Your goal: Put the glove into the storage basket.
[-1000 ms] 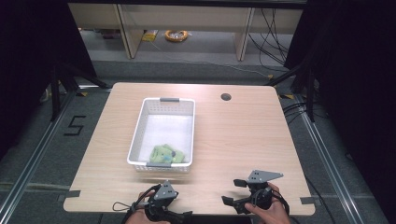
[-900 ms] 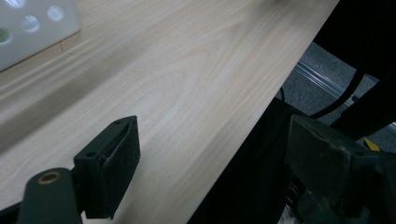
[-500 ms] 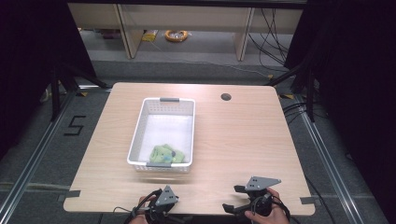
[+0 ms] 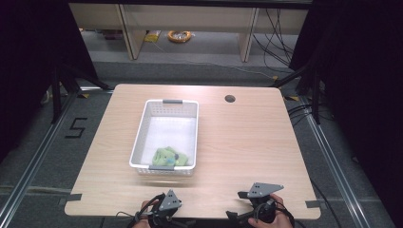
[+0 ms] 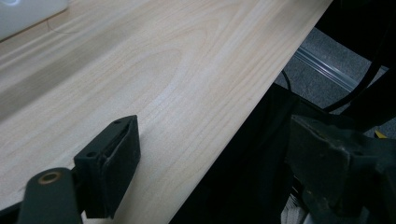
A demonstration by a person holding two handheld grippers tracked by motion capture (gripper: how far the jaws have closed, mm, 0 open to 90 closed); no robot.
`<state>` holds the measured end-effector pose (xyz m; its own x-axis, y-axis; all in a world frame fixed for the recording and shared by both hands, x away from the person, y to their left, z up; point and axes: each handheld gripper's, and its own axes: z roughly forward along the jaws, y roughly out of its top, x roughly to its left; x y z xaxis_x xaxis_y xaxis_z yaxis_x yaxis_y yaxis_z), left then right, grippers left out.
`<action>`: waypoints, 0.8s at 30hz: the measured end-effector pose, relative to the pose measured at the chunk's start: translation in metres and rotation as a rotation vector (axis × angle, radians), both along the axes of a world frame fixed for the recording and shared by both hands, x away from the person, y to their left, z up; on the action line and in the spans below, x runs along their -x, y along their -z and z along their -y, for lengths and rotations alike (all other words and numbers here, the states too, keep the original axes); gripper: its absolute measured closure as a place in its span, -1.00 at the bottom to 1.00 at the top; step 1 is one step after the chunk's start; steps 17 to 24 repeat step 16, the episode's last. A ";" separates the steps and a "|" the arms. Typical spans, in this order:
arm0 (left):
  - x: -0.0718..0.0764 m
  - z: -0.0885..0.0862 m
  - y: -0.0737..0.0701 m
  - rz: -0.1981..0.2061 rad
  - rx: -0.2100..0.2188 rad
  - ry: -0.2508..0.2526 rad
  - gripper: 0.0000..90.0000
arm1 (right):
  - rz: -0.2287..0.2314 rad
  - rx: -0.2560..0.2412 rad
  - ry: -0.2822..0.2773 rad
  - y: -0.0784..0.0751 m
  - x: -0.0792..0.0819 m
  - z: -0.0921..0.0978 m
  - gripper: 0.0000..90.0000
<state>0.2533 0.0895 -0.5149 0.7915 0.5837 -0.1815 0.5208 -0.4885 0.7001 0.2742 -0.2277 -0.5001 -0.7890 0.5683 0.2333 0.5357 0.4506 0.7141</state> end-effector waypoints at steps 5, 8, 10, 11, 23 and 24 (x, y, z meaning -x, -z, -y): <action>0.000 0.000 0.000 0.001 -0.001 0.002 -0.61 | 0.011 0.005 0.002 0.000 -0.001 0.001 -0.64; 0.000 0.000 -0.001 0.005 0.010 -0.002 -0.61 | 0.011 0.006 0.002 0.000 -0.001 0.001 -0.64; 0.000 0.000 -0.002 0.006 0.009 -0.002 -0.61 | 0.011 0.008 0.002 0.000 -0.001 0.001 -0.64; 0.000 0.000 -0.002 0.006 0.009 -0.002 -0.61 | 0.013 0.010 0.002 0.000 -0.001 0.001 -0.64; 0.000 0.000 -0.002 0.011 0.001 0.006 -0.61 | -0.015 0.000 0.019 0.000 0.001 -0.001 -0.64; 0.000 0.000 -0.002 0.011 0.001 0.006 -0.61 | -0.015 0.000 0.019 0.000 0.001 -0.001 -0.64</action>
